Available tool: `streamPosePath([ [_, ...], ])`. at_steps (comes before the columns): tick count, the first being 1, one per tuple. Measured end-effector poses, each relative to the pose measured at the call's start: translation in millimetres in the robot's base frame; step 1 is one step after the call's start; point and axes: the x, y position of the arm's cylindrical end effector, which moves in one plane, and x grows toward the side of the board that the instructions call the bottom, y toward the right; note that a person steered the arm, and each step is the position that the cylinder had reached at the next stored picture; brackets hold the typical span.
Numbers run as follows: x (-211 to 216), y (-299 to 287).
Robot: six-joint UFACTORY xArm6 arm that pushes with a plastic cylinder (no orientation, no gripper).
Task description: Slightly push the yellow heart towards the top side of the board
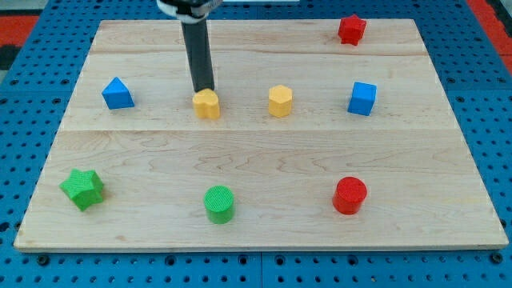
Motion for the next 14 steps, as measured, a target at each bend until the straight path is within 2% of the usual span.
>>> streamPosePath([
  [1,1,-19],
  [2,20,-84],
  [3,91,-95],
  [4,109,-46],
  [5,103,-20],
  [7,73,-28],
  [9,65,6],
  [11,42,11],
  [12,39,11],
  [13,67,10],
  [14,81,-71],
])
